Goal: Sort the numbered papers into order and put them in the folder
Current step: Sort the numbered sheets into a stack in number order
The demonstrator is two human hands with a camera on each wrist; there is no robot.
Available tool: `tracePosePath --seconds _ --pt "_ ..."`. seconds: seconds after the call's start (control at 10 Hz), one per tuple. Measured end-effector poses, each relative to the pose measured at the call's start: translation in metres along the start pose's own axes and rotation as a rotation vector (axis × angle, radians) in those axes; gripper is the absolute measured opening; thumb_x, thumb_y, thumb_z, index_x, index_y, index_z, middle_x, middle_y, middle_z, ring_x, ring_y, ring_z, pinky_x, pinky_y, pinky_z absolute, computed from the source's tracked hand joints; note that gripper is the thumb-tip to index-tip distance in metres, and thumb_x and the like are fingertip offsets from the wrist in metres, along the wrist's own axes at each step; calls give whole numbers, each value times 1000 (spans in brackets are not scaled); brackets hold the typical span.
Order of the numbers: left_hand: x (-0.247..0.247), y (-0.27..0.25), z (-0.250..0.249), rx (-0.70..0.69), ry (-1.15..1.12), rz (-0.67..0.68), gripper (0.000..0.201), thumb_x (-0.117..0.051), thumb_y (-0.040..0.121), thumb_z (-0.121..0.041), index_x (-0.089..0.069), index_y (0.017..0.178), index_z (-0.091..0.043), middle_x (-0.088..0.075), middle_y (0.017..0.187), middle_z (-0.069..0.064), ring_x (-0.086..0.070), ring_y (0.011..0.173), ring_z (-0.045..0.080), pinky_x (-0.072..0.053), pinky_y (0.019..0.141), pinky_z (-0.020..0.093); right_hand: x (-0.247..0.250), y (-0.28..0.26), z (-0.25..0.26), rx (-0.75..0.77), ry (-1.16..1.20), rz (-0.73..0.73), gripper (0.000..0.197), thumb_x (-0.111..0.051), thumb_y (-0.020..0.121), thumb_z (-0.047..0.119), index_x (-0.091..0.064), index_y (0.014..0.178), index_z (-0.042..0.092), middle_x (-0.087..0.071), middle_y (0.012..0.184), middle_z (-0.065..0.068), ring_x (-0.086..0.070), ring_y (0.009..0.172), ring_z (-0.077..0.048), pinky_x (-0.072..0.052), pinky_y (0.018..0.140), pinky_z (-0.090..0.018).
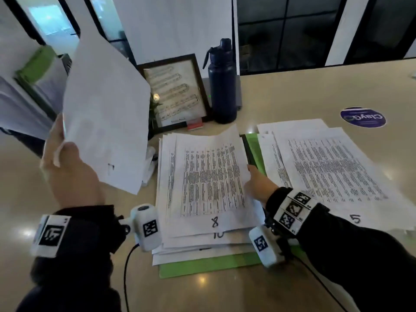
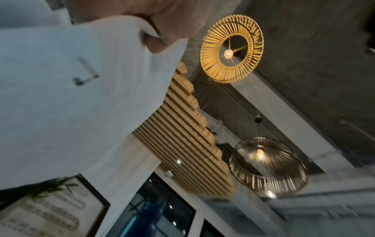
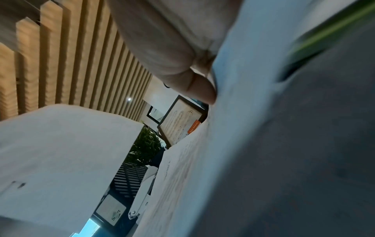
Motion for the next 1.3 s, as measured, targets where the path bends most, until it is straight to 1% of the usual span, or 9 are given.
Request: tracePosePath --seconds 0.1,0.2,0.3,0.4,0.6,0.7,1.0,1.2,1.3 --pt "-22 -45 -40 -159 -74 122 46 -37 89 -16 -56 125 -39 -53 137 -3 -51 125 15 -41 107 37 2 -1 -4 -19 43 2 70 -40 86 -4 -19 148 20 -59 119 -15 -61 107 -35 -52 91 -48" --pt "-73 -91 -38 -343 143 544 56 -35 92 1 -38 142 -24 -32 149 -9 -33 136 5 -27 115 23 13 -8 -1 -10 40 -8 66 -47 93 8 -14 149 16 -49 135 -15 -52 119 -32 -43 98 -39" --pt "-119 -139 1 -280 467 1042 66 -39 95 -1 -12 149 -27 -9 156 -7 -9 146 12 -5 115 20 25 -14 0 16 166 -55 60 -46 95 13 -19 149 13 -49 134 -17 -49 122 -33 -40 103 -41" --pt "-153 -191 52 -199 887 1429 67 -39 96 -26 0 149 -18 -5 157 13 -12 144 32 -14 117 42 36 -22 -2 17 248 -63 47 -45 97 17 -34 143 14 -48 137 -10 -45 127 -28 -41 101 -38" --pt "-174 -207 54 -204 970 1567 100 -52 82 -61 4 150 -13 1 158 14 1 145 37 -10 117 53 38 -37 -9 38 210 119 30 -39 100 20 -58 120 9 -60 121 -11 -55 110 -21 -43 96 -37" --pt "-159 -171 43 100 754 1509 98 -60 80 -56 -1 150 -21 -2 159 4 -22 143 28 -30 112 45 46 -39 -15 30 281 93 25 -41 99 17 -58 117 15 -59 115 -6 -54 107 -20 -45 89 -33" --pt "-138 -100 -12 258 347 1240 44 -59 87 -34 -49 128 -23 -59 124 -1 -62 104 13 -53 80 33 143 -55 -51 -10 415 -216 22 -42 97 11 -62 105 15 -64 102 -8 -57 91 -25 -46 74 -33" --pt "-190 -199 -33 156 326 1576 31 -48 96 -29 -51 126 -30 -59 125 -7 -60 108 7 -51 84 25 201 -81 -114 -270 205 -419 30 -48 93 6 -57 122 4 -58 95 -8 -50 72 -15 -40 65 -27" --pt "-222 -256 -30 -53 509 1788 43 -46 96 -33 -41 138 -27 -44 143 -5 -47 126 11 -40 97 26 215 -96 -132 -341 -50 -486 34 -46 95 13 -54 126 1 -57 123 -21 -52 92 -25 -37 77 -28"
Point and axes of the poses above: each hand's wrist, its own y-axis towards the middle knuckle, its own x-axis out of the back of the hand, z = x × y, the point moved 4 cm from there along y, towards the middle knuckle
